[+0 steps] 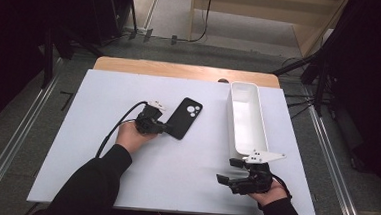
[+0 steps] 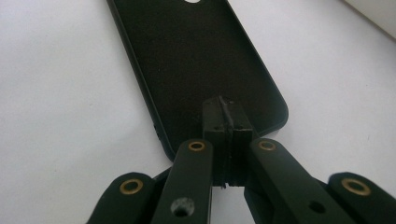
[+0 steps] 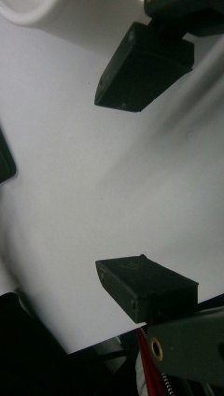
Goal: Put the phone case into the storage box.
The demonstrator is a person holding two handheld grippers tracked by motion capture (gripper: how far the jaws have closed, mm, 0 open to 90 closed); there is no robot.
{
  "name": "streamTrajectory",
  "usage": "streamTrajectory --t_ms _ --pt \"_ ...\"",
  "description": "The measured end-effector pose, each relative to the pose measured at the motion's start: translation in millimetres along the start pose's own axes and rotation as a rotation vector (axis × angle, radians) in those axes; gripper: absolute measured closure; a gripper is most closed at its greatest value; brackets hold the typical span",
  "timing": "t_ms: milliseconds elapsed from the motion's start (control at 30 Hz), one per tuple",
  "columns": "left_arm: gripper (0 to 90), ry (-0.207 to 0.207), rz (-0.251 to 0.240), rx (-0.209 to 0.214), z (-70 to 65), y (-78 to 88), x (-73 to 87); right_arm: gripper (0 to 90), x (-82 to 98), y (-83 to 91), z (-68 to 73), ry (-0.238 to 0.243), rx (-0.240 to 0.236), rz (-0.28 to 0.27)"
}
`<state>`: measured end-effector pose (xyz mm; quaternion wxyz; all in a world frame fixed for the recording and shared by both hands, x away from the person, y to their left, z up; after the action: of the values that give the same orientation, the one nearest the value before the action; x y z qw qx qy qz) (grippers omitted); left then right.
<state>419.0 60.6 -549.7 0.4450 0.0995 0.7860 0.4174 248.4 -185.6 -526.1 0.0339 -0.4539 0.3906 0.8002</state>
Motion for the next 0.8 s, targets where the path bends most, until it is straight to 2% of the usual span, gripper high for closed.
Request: streamTrajectory --t_ms 300,633,767,800 --pt "88.9 0.013 0.009 0.009 1.9 2.9 4.1 16.8 0.0 -0.7 -0.4 0.004 0.001 0.0" --pt "88.9 0.019 0.038 0.012 0.9 14.0 15.7 16.9 -0.1 1.0 -1.3 -0.002 0.006 -0.005" --pt "88.9 0.038 0.036 0.027 0.0 17.9 20.9 16.8 -0.2 0.6 -1.3 0.001 0.006 -0.006" --pt "88.9 0.031 0.041 0.027 0.5 19.2 22.1 16.9 -0.2 0.5 -1.3 0.0 0.006 -0.006"
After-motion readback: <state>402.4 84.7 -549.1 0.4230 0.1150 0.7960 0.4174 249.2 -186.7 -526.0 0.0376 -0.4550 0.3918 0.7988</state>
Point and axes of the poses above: each handheld gripper's, and its own axes: y roughly backward along the jaws, x roughly out of its underside, z roughly to its left, the point moved 7 cm from there along -y, roughly forward along the jaws, and after that the axes turned 2 degrees about y, right-handed, at the moved point
